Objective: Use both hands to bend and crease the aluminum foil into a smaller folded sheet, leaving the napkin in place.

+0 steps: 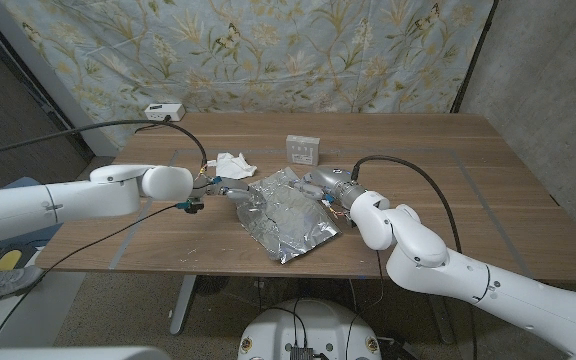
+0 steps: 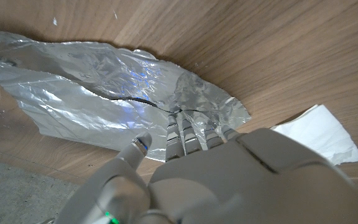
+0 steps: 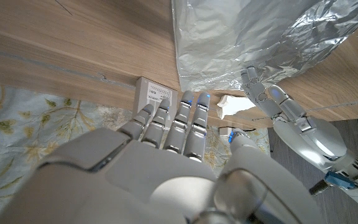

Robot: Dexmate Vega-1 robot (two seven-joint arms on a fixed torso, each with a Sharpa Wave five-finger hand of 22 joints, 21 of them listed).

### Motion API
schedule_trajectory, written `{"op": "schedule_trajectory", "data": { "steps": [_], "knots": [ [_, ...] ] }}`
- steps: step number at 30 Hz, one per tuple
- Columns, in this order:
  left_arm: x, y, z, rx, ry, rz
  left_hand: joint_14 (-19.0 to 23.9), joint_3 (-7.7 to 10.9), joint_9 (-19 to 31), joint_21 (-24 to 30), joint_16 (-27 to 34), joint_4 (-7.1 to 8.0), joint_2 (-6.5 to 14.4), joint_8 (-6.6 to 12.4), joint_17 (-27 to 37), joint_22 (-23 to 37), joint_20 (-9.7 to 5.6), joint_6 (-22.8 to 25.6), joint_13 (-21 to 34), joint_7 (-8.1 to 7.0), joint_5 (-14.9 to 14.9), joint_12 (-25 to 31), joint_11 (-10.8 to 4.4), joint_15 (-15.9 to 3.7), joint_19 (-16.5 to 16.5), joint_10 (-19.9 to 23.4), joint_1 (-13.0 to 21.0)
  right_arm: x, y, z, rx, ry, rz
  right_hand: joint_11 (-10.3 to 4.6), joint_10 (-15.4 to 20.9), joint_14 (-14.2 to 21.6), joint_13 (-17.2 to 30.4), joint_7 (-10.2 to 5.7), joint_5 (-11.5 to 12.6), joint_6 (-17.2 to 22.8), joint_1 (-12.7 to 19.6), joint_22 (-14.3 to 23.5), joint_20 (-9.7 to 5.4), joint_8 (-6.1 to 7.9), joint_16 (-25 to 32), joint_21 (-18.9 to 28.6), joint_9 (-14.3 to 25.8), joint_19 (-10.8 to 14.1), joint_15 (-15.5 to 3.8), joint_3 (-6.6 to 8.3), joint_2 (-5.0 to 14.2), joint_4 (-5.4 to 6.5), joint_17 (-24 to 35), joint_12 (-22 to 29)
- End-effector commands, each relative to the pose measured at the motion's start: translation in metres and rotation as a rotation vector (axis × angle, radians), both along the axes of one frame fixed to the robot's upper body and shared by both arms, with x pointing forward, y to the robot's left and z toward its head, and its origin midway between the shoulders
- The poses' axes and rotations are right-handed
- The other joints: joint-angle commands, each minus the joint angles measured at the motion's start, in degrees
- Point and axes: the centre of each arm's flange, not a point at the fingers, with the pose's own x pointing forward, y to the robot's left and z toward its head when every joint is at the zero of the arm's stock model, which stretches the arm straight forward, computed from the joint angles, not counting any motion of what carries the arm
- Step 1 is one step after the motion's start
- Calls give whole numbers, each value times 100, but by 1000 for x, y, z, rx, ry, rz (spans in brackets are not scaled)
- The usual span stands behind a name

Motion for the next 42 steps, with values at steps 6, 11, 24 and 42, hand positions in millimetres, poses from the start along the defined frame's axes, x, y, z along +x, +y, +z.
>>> {"op": "schedule_trajectory", "data": {
  "steps": [6,11,24,42],
  "knots": [
    [5,1,0,-15,14,-4,2,6,20,-16,0,25,4,-7,10,11,29,-23,23,13,-2,35,23,5,-271,32,-31,-13,-16,-9,15,43,-105,-53,34,28,9,1,-6,20,-33,14,-22,-2,27,33,17,39,-11,56,-19,-40,-4,-2],
    [6,2,0,-20,14,-2,6,6,20,-16,2,25,4,-5,10,11,28,-22,23,17,-3,32,19,1,-270,23,-34,-19,-18,-13,18,58,-131,-48,44,39,9,-7,-6,36,-29,14,-17,3,30,31,17,39,-16,66,-21,-52,-5,0],
    [8,3,2,-29,14,5,1,8,20,-15,0,22,7,-3,9,12,24,-25,23,20,-5,31,19,11,-270,20,-39,-32,-26,-26,24,61,-204,-77,344,162,11,-59,-11,323,-28,14,-32,88,65,41,17,86,-62,126,-17,-105,-8,82],
    [5,-3,2,-24,15,-6,-1,8,19,-14,0,15,11,-3,7,12,28,-33,23,18,-7,34,15,8,-269,23,-42,-44,-34,-45,18,47,-285,-71,746,418,13,-12,-21,738,-42,12,-41,171,119,58,15,209,-107,202,-23,-170,-12,138]
  ]
}}
